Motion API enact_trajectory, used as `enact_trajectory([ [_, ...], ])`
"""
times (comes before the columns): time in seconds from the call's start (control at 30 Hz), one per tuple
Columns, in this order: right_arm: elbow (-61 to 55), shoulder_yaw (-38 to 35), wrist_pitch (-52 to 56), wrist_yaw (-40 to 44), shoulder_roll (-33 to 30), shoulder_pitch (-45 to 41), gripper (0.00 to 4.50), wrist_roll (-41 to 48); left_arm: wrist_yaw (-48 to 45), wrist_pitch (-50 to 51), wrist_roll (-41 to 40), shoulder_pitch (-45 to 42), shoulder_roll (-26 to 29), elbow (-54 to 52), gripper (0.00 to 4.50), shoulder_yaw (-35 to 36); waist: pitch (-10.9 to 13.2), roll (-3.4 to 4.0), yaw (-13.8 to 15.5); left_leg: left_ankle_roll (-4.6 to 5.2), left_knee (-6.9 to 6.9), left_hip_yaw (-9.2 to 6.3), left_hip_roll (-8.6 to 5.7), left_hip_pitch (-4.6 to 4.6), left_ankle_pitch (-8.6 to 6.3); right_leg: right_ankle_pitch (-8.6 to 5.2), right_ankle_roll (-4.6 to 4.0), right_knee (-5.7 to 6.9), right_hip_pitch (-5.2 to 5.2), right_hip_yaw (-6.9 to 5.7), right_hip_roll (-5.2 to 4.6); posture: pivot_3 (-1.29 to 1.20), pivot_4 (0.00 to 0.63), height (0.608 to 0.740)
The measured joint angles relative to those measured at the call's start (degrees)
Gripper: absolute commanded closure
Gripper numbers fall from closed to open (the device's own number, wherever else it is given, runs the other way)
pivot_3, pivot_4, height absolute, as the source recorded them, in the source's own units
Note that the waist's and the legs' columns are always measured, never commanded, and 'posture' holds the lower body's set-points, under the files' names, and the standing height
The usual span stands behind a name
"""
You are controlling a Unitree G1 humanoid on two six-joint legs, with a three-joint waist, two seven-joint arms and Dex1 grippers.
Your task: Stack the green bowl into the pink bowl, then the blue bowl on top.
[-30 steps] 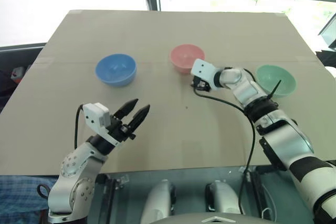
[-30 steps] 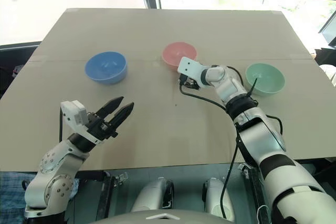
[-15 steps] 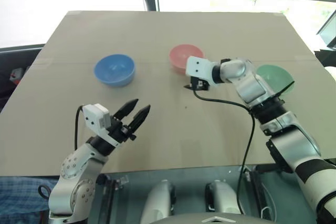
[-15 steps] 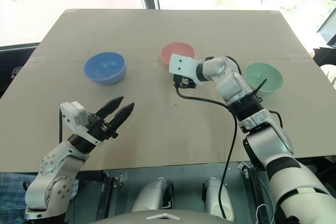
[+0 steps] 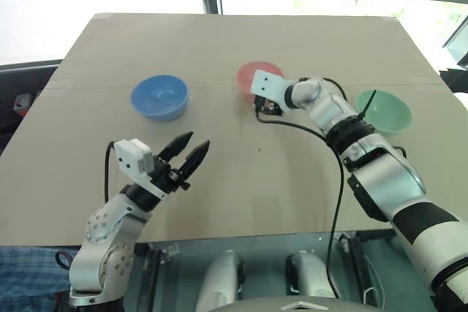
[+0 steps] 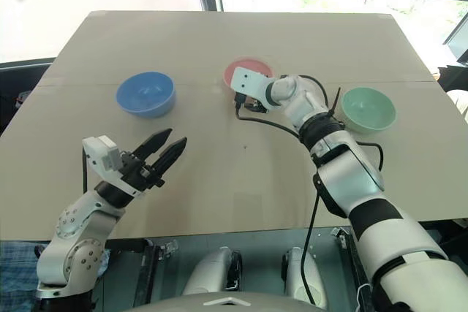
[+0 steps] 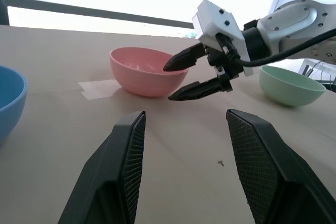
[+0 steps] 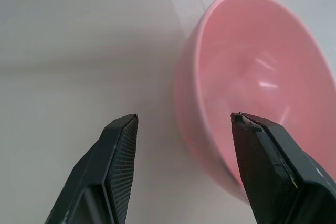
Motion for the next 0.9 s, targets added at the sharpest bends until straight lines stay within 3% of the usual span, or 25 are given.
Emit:
enact_trajectory([
  [0.07, 1.8, 0.0, -0.8, -0.5, 0.4, -0.4, 1.54, -0.5, -0.3, -0.2, 0.0, 0.0, 0.0, 0.2, 1.89, 0.0, 0.0, 0.01, 0.0, -0.01, 0.0, 0.0, 0.0, 0.01, 0.01, 0.0, 0.0, 0.01, 0.0, 0.0, 0.01, 0.0, 0.15, 0.74],
  [0.1, 2.3, 0.0, -1.3, -0.8, 0.7, -0.6, 1.92, -0.7, -0.5, -0.3, 0.1, 0.1, 0.0, 0.3, 1.89, 0.0, 0.0, 0.01, -0.1, -0.02, 0.0, -0.01, 0.01, 0.01, 0.01, 0.0, 0.0, 0.02, -0.01, 0.0, 0.02, 0.0, 0.15, 0.74],
  [0.17, 3.2, 0.0, -2.2, -1.0, 1.0, -0.9, 2.26, -0.9, -0.9, -0.7, 0.5, 0.2, 0.0, 0.4, 1.89, 0.0, 0.0, 0.01, -0.3, -0.02, 0.0, -0.01, 0.01, 0.01, 0.01, 0.0, 0.0, 0.02, -0.01, 0.0, 0.02, 0.0, 0.15, 0.74],
  [0.27, 3.7, 0.0, -3.3, -1.0, 1.4, -1.1, 3.57, -1.0, -1.1, -1.6, 0.6, 0.4, 0.0, 0.4, 1.89, 0.0, 0.0, 0.01, -0.6, -0.02, 0.0, -0.01, 0.02, 0.01, 0.01, 0.0, 0.0, 0.01, 0.0, 0.0, 0.01, 0.0, 0.15, 0.74],
  [0.37, 4.0, 0.0, -4.0, -0.9, 1.5, -1.1, 4.44, -1.2, -1.1, -2.1, 0.5, 0.9, -0.1, 0.4, 1.89, 0.0, 0.0, 0.01, -0.9, -0.02, 0.0, -0.02, 0.03, 0.0, 0.01, 0.0, 0.0, 0.01, -0.01, 0.0, 0.01, 0.0, 0.15, 0.74],
  [0.63, 3.6, -0.1, -4.3, 1.3, 1.0, -0.9, 4.44, -1.2, -2.0, -2.8, 0.5, 1.4, -0.2, 0.4, 1.89, -0.3, 0.0, 0.02, -1.0, -0.02, 0.0, -0.03, 0.03, 0.0, 0.01, 0.0, 0.0, 0.01, 0.0, 0.0, -0.01, 0.0, 0.15, 0.74],
  [0.73, -2.3, -0.1, -3.8, 5.7, -1.2, 1.9, 4.44, -1.0, -2.6, -2.8, 0.5, 1.3, -0.2, 0.4, 1.89, -0.6, 0.0, 0.01, -0.9, -0.02, 0.0, -0.06, 0.03, -0.01, 0.01, 0.0, 0.0, 0.0, 0.0, -0.01, -0.02, 0.0, 0.15, 0.74],
  [0.8, -10.2, 0.0, -2.0, 9.3, -3.7, 5.8, 4.44, -0.5, -3.2, -2.8, 0.5, 1.3, -0.1, 0.4, 1.89, -0.8, 0.0, 0.0, -0.7, -0.01, 0.0, -0.09, 0.03, -0.03, 0.0, 0.0, 0.0, 0.01, 0.01, -0.03, -0.04, 0.0, 0.15, 0.74],
  [0.9, -35.0, 0.4, 7.6, 19.5, -11.8, 17.5, 4.44, 0.9, -4.9, -3.0, 1.5, 1.6, 1.2, 0.6, 1.89, -2.1, 0.0, 0.0, -0.1, 0.01, 0.0, -0.1, 0.03, -0.05, -0.01, 0.0, 0.01, -0.01, 0.01, -0.05, -0.07, 0.0, 0.15, 0.74],
])
